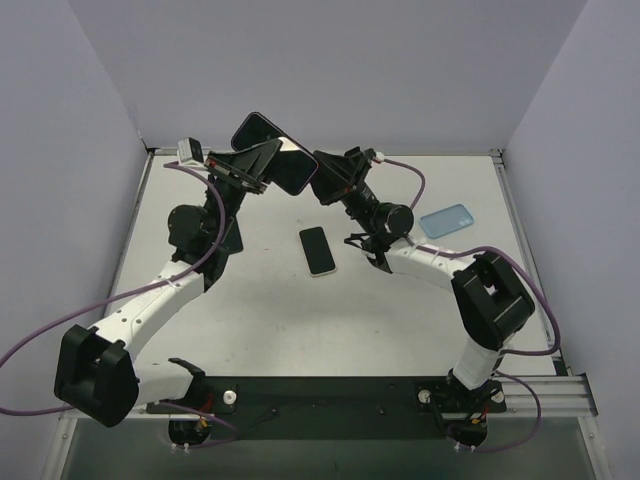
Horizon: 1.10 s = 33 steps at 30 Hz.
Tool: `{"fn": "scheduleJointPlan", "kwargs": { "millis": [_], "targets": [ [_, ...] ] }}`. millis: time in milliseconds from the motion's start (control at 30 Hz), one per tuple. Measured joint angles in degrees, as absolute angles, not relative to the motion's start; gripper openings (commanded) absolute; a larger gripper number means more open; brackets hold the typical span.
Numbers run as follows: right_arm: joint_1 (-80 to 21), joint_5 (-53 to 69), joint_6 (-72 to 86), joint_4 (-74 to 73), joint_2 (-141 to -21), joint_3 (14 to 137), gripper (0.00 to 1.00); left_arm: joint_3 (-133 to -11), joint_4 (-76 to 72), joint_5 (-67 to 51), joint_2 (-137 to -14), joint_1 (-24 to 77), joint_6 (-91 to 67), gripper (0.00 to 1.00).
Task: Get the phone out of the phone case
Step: Remove the phone case from the phone.
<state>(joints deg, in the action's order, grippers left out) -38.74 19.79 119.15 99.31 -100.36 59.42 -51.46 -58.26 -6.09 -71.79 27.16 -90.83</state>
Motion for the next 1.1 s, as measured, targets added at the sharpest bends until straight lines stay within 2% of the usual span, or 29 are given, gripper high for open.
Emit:
{"fn": "scheduleJointPlan", "kwargs": {
  "millis": [133, 433, 700, 933, 1033, 1067, 1100],
  "targets": [
    [-38.74, 20.82, 119.15, 99.9, -99.37, 57.04, 0.0, -50.7, -54.98, -6.59, -69.28, 27.33, -89.43, 0.0],
    [-33.98, 25.04, 119.13, 99.07, -95.64, 41.82, 0.0, -44.6, -49.06, -7.46, -68.34, 29.91, -92.18, 0.0],
    [-35.48, 30.5, 116.31, 75.07, -105.03, 39.24, 0.0, -52.69, -67.75, -16.43, -67.07, 35.4, -103.2, 0.0],
    [-34.39, 32.64, 115.37, 74.39, -100.84, 39.27, 0.0, -53.12, -73.14, -18.5, -65.04, 35.16, -104.49, 0.0],
    [-32.38, 33.67, 115.04, 74.74, -99.18, 38.39, 0.09, -52.66, -73.17, -18.87, -65.06, 35.16, -104.47, 0.0],
    [-31.38, 34.2, 114.78, 74.74, -98.45, 37.41, 0.18, -52.16, -73.19, -18.98, -65.04, 35.16, -104.47, 0.0],
    [-30.5, 34.61, 114.37, 74.7, -97.69, 36.34, 0.22, -51.9, -73.19, -19.07, -65.04, 35.16, -104.47, 0.0]
  ]
}}
